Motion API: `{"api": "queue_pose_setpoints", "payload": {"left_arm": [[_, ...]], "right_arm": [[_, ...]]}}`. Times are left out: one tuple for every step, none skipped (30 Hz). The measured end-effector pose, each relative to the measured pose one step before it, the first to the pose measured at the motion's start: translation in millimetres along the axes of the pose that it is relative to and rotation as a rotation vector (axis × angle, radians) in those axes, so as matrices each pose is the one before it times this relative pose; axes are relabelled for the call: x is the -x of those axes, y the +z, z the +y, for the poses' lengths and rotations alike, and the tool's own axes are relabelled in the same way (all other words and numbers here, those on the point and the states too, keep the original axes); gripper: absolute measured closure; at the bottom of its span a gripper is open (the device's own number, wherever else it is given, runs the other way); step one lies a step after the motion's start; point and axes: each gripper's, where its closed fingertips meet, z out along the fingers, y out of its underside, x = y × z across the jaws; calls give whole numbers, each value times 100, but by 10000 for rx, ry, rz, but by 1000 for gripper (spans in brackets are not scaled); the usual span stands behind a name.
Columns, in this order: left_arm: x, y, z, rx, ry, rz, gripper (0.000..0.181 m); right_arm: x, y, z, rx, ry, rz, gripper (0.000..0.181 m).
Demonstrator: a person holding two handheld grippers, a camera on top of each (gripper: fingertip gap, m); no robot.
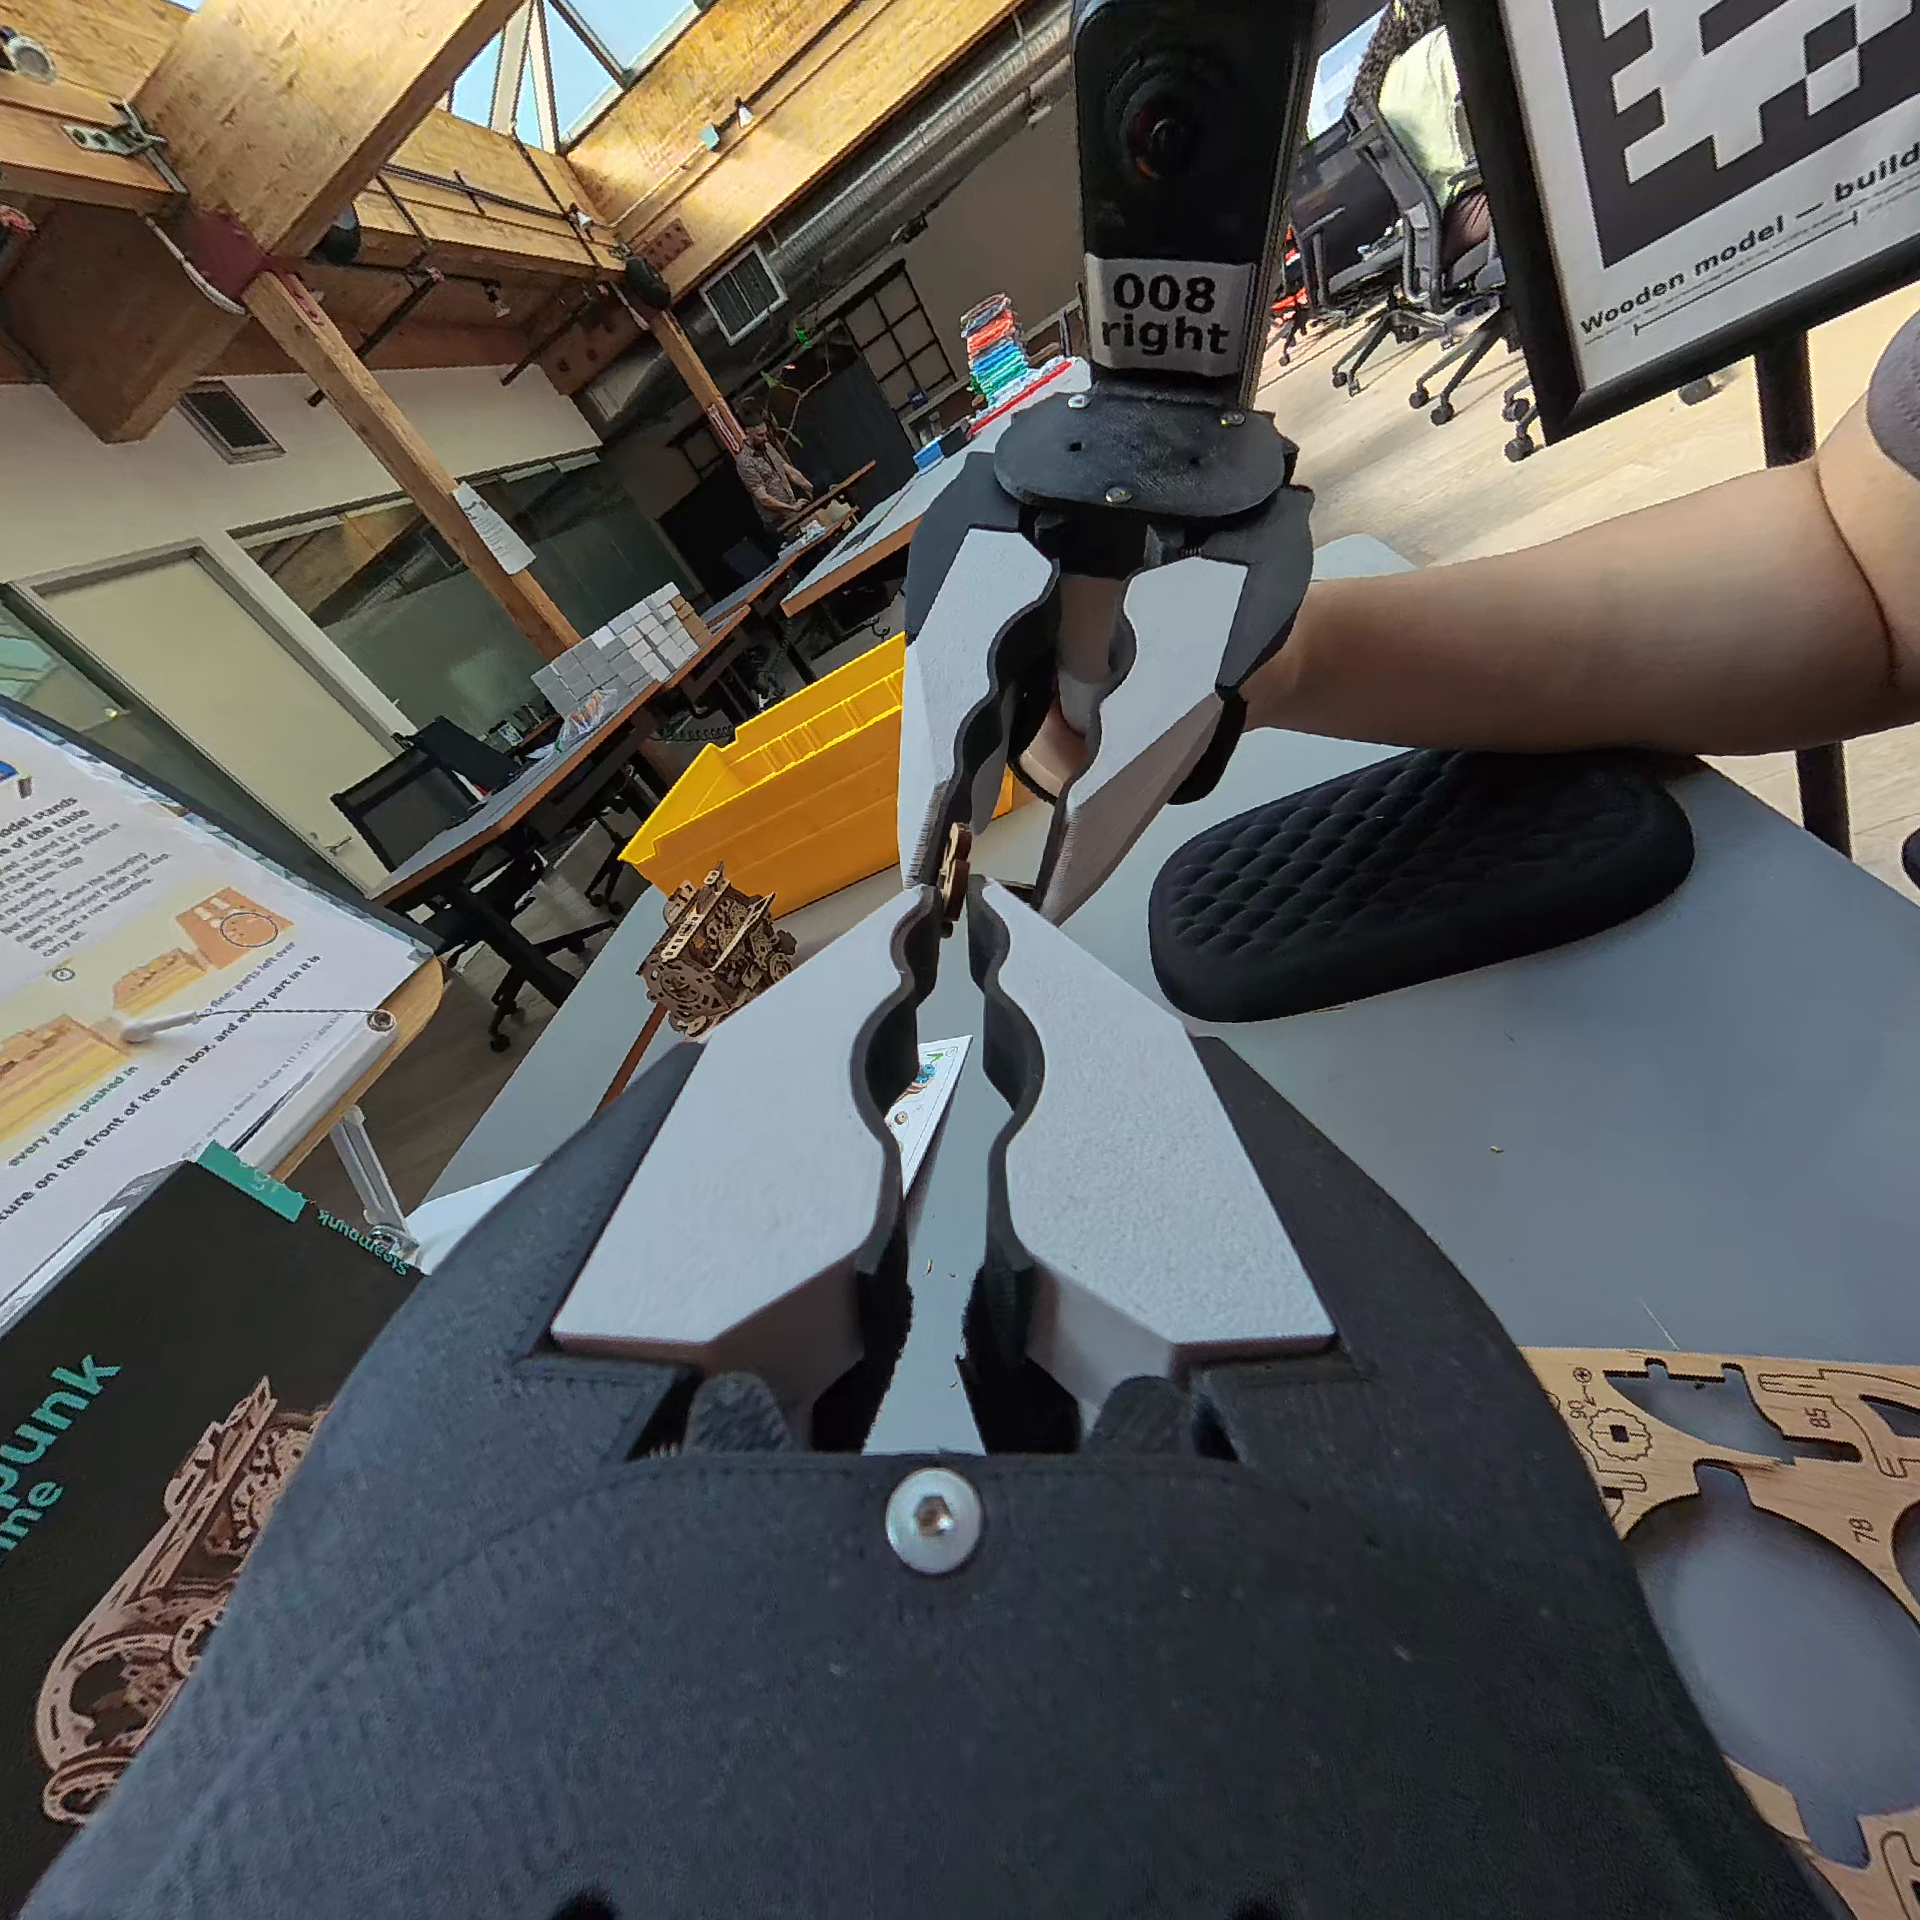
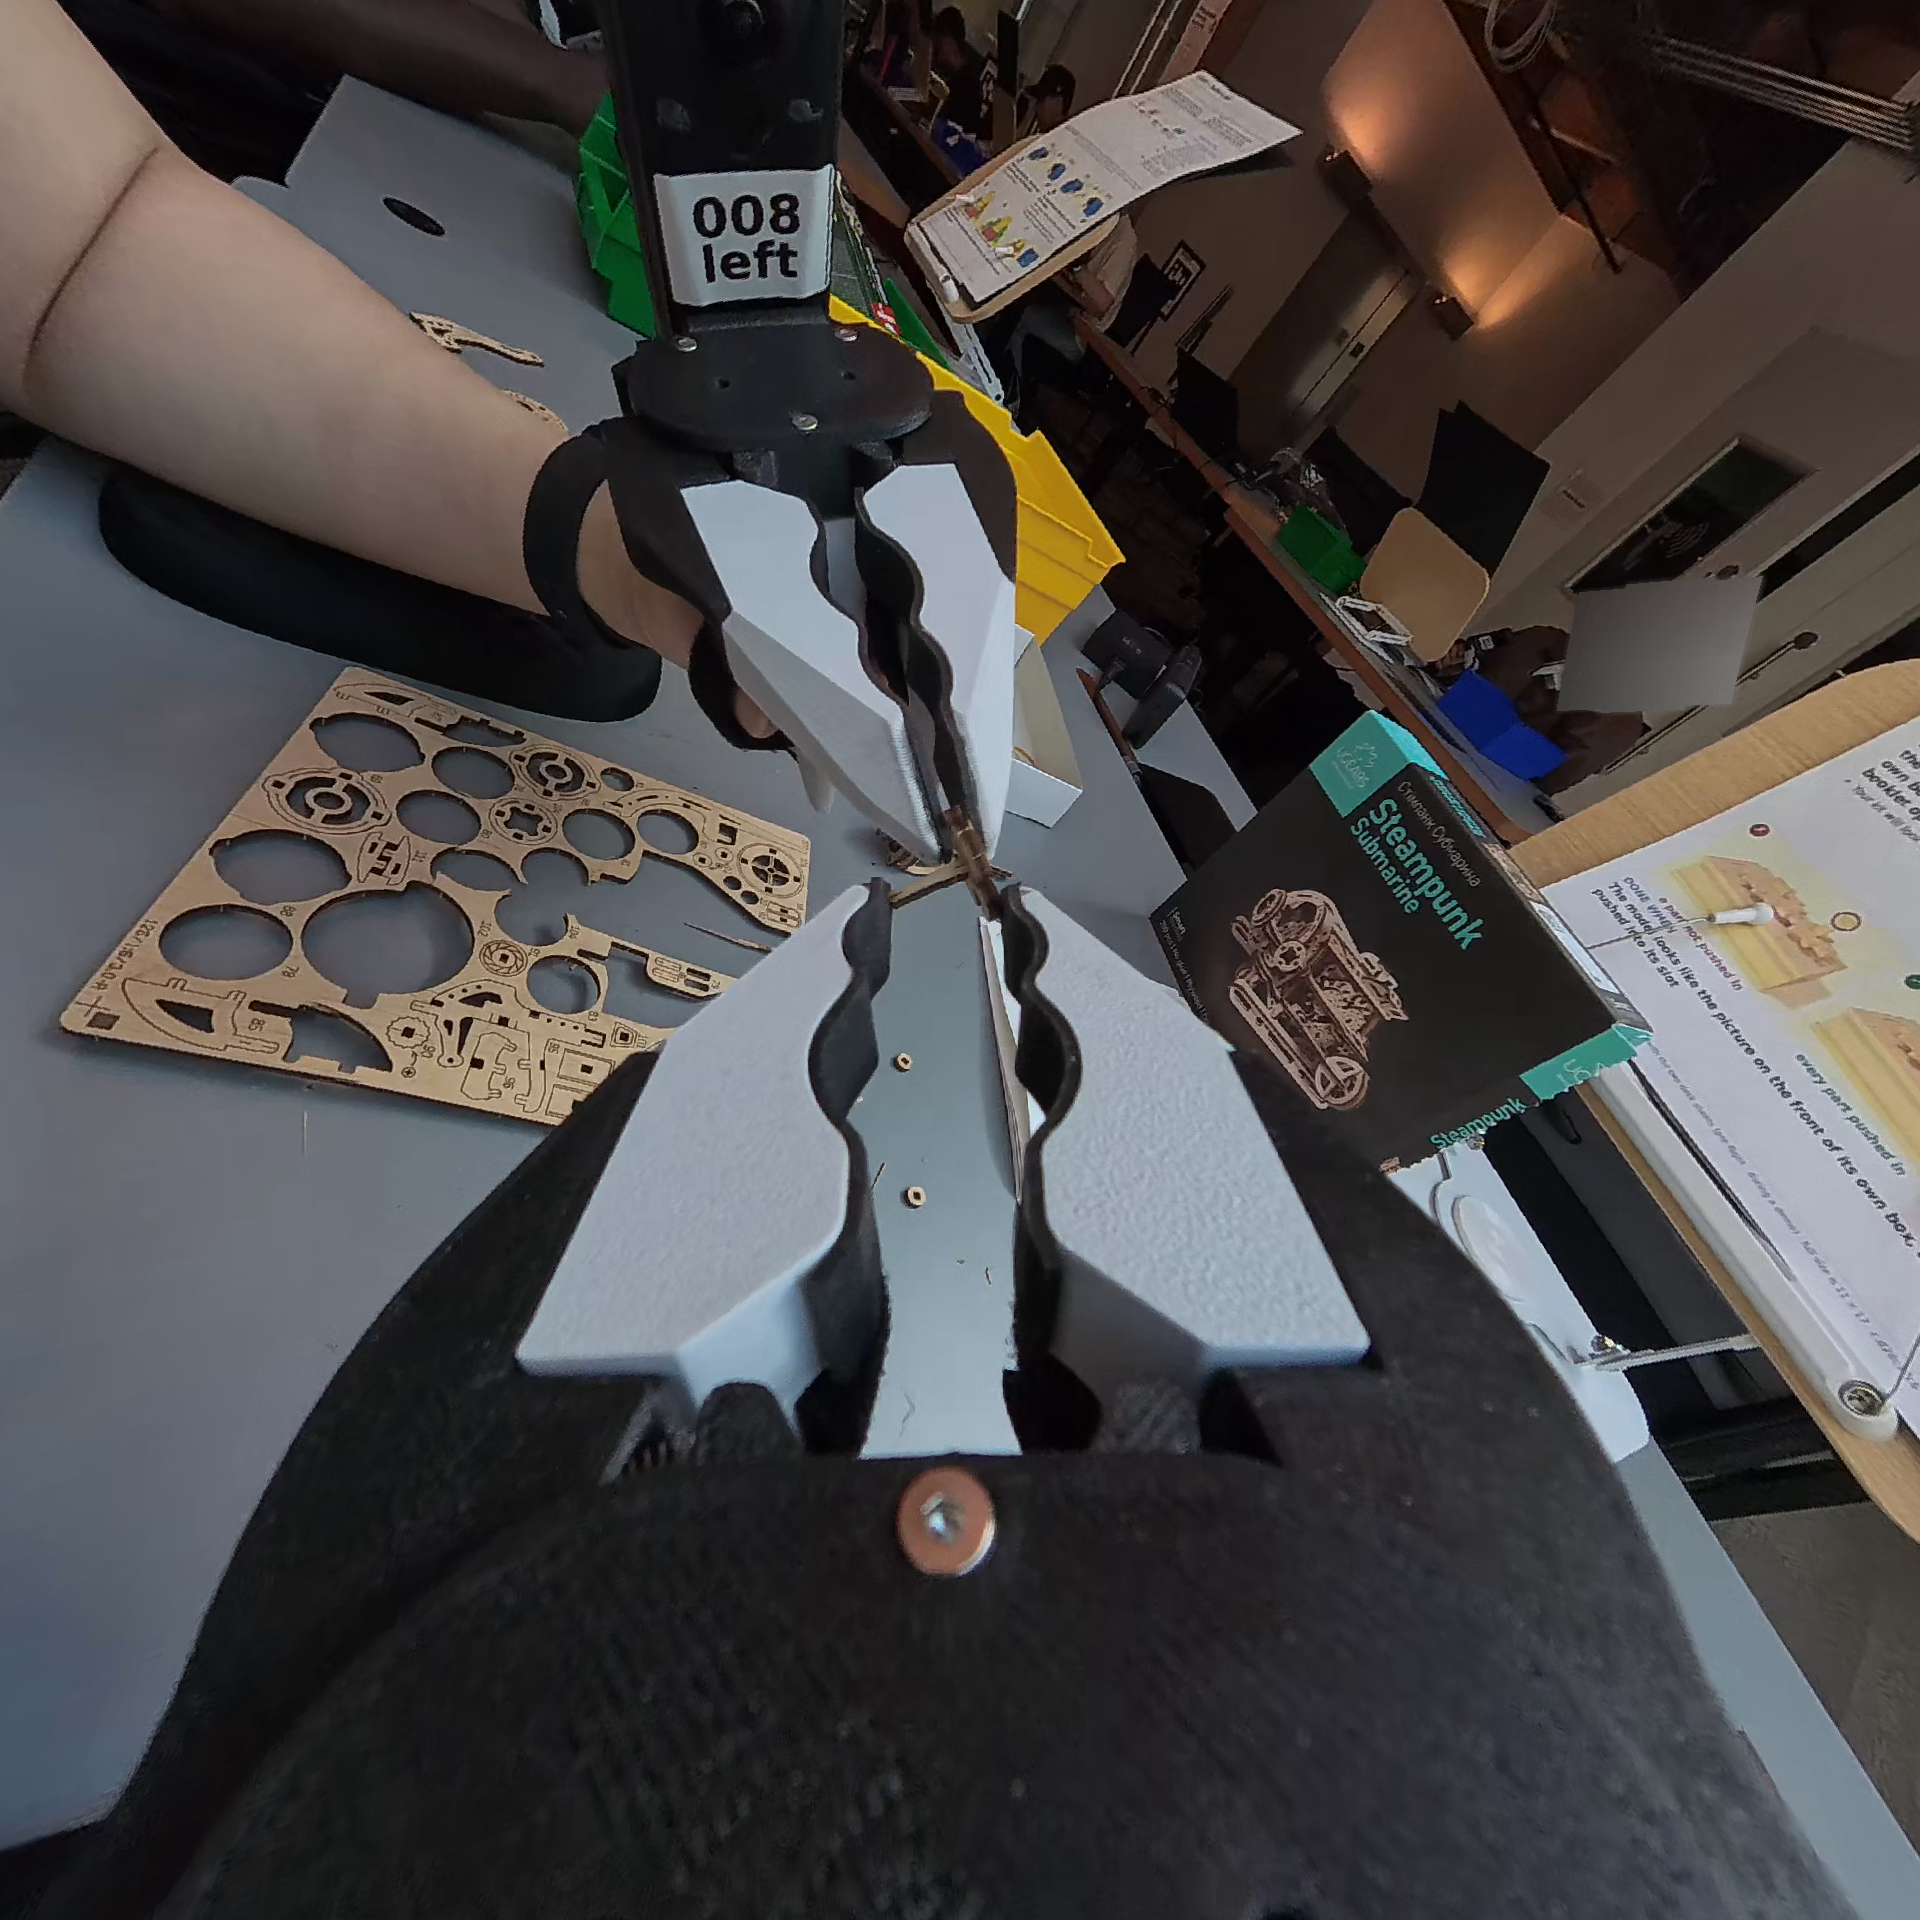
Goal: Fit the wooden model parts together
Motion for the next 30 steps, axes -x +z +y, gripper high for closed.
{"api": "queue_pose_setpoints", "payload": {"left_arm": [[-22,27,-15,-2,30,-13,178],[-71,24,-26,8,29,21,178],[-25,33,19,45,27,-7,178],[-36,9,-11,27,67,1,179],[-60,-8,15,45,106,12,179],[-32,-12,2,27,114,-2,180],[-17,-29,-73,-20,87,-10,180],[-22,-12,-54,0,56,-4,180],[-26,9,-6,16,53,1,181],[-42,15,15,33,40,18,180],[-63,24,26,34,61,16,180],[-25,22,42,37,92,-21,180],[-32,22,67,55,97,-10,180],[-46,35,71,74,82,9,180],[-10,21,37,55,62,-11,180],[-36,2,-13,17,49,2,180],[-43,7,-8,19,-6,44,181],[-37,17,6,35,-56,58,181],[13,1,17,22,-34,11,181],[-34,-5,14,12,-12,28,181],[-26,9,34,30,-56,48,181],[-31,3,21,25,-72,51,181],[-12,7,8,2,-76,40,181],[-27,-5,29,12,-87,54,180],[-57,12,70,28,-86,74,180],[-22,-13,42,9,-99,78,180],[-31,-31,-10,-38,-137,89,180],[-51,-34,-42,-70,-184,111,180],[-66,-30,-20,-51,-155,110,180],[-67,-8,9,-34,-113,89,180]], "right_arm": [[45,-31,-30,-31,-98,-1,161],[-3,-27,12,-4,-112,39,161],[1,-9,29,14,-122,56,161],[34,0,-71,-46,-148,53,159],[-7,-1,-210,-106,-116,96,156],[-27,-1,-147,-41,-118,99,155],[69,5,-33,37,-119,10,156],[151,20,4,58,-63,-60,159],[87,42,7,34,-27,-30,160],[111,39,38,45,-40,-35,161],[48,28,58,52,-71,9,161],[32,8,59,62,-73,21,161],[46,5,91,88,-26,-12,161],[35,5,98,86,13,-25,161],[11,-11,15,23,23,-6,161],[39,-27,-24,0,10,-30,161],[58,-34,2,13,-1,-44,162],[14,-10,7,30,13,-22,162],[-16,4,12,37,15,-1,162],[61,-14,17,36,3,-51,162],[24,-5,32,32,-8,-27,162],[27,-7,-2,8,-25,-21,162],[17,0,5,2,-18,-11,162],[60,-3,48,33,-15,-57,163],[50,5,48,54,-4,-50,163],[43,29,21,31,-53,-19,163],[34,-10,-55,-14,-95,8,163],[43,-18,-57,-28,-78,0,163],[85,-12,-26,-6,11,-59,163],[62,-18,-12,-21,45,-61,163]]}}
